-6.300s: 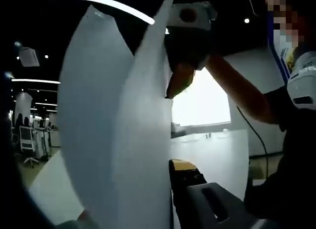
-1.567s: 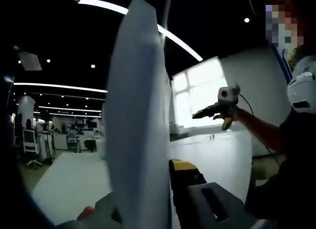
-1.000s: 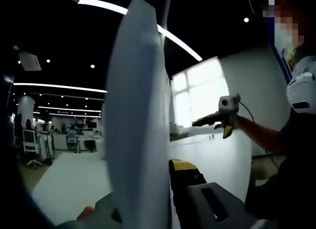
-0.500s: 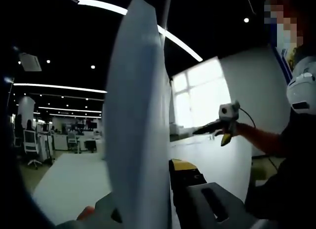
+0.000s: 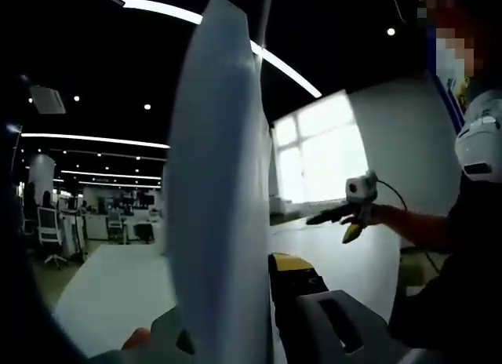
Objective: Organize the stack of printing papers by aligning and flattening the scattered papers on the table
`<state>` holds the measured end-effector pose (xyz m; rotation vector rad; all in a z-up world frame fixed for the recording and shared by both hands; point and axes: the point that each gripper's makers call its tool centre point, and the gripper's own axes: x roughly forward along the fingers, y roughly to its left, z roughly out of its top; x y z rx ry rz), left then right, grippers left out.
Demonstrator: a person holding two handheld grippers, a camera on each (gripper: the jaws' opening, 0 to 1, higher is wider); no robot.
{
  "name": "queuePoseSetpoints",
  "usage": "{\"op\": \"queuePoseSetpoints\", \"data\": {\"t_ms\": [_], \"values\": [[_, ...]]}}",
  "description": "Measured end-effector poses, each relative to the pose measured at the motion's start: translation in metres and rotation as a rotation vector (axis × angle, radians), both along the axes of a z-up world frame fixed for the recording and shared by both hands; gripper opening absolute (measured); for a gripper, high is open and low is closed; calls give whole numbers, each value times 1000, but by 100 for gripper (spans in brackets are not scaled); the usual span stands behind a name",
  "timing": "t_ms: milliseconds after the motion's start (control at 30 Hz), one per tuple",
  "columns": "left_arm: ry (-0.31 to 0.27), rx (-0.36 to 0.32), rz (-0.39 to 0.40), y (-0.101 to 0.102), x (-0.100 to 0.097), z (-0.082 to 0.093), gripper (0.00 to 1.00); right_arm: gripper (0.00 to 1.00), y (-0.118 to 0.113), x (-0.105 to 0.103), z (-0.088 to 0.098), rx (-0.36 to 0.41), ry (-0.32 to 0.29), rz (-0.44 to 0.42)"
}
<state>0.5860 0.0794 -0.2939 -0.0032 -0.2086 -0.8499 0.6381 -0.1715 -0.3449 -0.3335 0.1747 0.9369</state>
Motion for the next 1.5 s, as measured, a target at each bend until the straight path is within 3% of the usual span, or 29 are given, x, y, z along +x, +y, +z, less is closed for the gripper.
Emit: {"op": "queuePoseSetpoints", "data": {"t_ms": [267,567,867,1200,1500], "values": [[2,0,-1,-1,0,-1,6,82,-8,13,-21,-17,28,-75],[2,-1,0,0,-1,-1,6,81,-18,26,-30,29,51,-145],[7,-1,-1,0,1,-3,6,81,-35,45,-56,73,101,-248],[9,-1,-4,-1,1,-3,6,81,-32,58,-90,71,134,-339],[7,-2,-4,0,1,-3,6,81,-34,83,-104,131,167,-450]]}}
